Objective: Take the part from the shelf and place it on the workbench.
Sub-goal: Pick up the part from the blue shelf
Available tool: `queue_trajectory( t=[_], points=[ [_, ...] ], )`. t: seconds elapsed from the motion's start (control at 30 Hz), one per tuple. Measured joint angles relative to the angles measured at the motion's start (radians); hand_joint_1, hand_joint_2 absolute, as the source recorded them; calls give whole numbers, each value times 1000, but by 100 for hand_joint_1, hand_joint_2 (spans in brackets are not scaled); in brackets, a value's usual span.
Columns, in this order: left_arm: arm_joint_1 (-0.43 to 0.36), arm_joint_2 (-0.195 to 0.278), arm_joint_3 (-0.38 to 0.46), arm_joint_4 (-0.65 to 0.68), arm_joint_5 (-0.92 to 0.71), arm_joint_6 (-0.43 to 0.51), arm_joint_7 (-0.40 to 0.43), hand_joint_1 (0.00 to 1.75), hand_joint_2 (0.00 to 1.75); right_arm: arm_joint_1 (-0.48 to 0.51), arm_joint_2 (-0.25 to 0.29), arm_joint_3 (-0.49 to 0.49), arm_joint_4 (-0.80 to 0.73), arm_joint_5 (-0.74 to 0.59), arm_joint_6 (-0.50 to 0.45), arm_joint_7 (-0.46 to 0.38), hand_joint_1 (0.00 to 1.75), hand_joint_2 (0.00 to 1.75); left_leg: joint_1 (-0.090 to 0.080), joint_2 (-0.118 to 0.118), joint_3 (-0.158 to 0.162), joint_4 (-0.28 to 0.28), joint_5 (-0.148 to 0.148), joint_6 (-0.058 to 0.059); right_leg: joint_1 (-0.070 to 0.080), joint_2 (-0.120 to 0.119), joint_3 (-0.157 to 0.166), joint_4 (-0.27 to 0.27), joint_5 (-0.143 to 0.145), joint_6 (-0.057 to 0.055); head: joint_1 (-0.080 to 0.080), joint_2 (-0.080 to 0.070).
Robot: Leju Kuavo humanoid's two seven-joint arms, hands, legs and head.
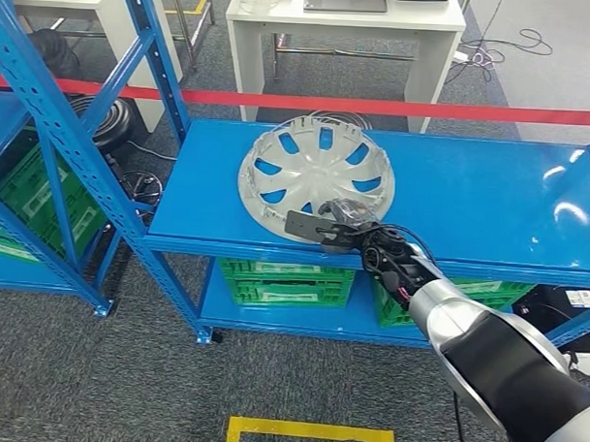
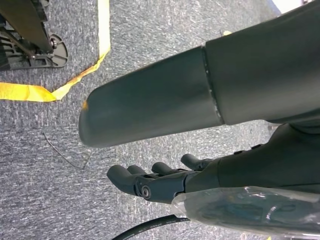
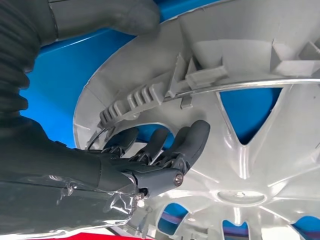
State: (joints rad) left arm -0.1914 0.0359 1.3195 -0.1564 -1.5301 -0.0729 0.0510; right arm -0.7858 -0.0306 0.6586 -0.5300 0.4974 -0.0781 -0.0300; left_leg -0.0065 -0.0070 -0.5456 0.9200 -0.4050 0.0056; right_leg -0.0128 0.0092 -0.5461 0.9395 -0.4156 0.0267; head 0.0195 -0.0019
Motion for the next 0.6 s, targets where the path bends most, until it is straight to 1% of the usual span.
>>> queue_trajectory(
  t=[0.1,0.23,0.6],
  points=[
    [0,0,0,0,0,0,0,0,0,1,-3,-2,-3,0,0,0,56,175,0,0,0,0,0,0,0,0,0,0,0,0,0,0],
    [0,0,0,0,0,0,0,0,0,1,-6,-3,-5,0,0,0,0,175,0,0,0,0,0,0,0,0,0,0,0,0,0,0],
    [0,1,0,0,0,0,0,0,0,2,-9,-7,-11,-13,-1,1,0,175,0,0,0,0,0,0,0,0,0,0,0,0,0,0]
  ],
)
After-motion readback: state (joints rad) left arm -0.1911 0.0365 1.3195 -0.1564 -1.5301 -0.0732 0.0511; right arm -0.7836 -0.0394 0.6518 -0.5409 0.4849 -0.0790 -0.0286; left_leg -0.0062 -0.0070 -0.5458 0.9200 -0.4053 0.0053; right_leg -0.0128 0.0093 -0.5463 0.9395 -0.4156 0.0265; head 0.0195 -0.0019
